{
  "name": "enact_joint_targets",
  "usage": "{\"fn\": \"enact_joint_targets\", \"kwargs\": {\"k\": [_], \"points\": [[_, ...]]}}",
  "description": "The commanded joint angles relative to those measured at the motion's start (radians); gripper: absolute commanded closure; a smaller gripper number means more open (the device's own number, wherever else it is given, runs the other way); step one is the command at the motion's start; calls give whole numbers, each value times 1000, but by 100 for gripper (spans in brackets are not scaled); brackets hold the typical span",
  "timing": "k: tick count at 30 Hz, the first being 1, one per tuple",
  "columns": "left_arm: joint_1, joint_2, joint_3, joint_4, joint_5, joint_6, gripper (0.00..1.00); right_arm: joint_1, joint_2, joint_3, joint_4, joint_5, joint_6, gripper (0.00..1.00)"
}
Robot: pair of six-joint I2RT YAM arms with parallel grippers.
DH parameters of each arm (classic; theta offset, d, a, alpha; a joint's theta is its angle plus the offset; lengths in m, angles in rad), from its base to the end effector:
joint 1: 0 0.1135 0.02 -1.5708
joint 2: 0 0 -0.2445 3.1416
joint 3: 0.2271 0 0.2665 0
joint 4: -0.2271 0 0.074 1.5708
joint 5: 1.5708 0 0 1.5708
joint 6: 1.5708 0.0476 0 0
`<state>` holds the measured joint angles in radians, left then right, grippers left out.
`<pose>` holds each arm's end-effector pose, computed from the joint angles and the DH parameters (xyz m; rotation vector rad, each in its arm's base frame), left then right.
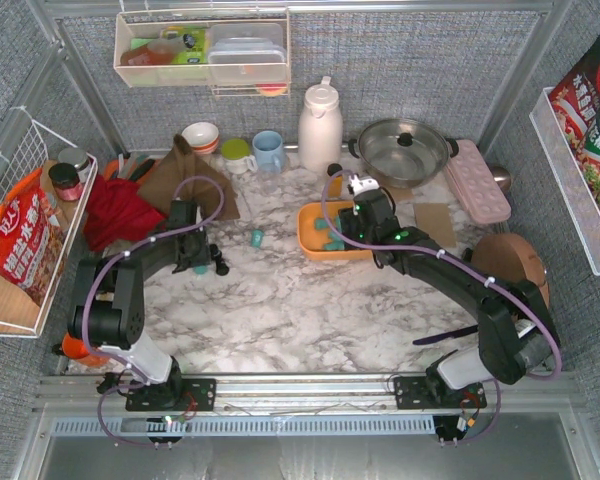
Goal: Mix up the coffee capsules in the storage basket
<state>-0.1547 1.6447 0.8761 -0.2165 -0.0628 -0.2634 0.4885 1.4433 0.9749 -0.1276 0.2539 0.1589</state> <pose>0.3301 -0.0485 0.1187 -0.1629 2.5498 -0.0814 0.3121 0.1523 0.2249 -0.2084 2.1368 0.1019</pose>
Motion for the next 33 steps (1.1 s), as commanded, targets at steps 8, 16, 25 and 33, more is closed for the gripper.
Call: {"fn": "enact_joint_targets", "kwargs": {"k": [8,16,25,33], "points": [[2,-62,8,-58,-26,-30,63,-1,5,10,3,-5,-1,38],[-9,-247,-6,-8,79,-23,68,0,-16,15,-26,-33,10,38],[-244,-540,-179,360,248,111,68,4,-110,68,-84,-197,63,38],[-476,-591,-327,827,346,254,68,13,-193,125,-163,-338,102,38]]}}
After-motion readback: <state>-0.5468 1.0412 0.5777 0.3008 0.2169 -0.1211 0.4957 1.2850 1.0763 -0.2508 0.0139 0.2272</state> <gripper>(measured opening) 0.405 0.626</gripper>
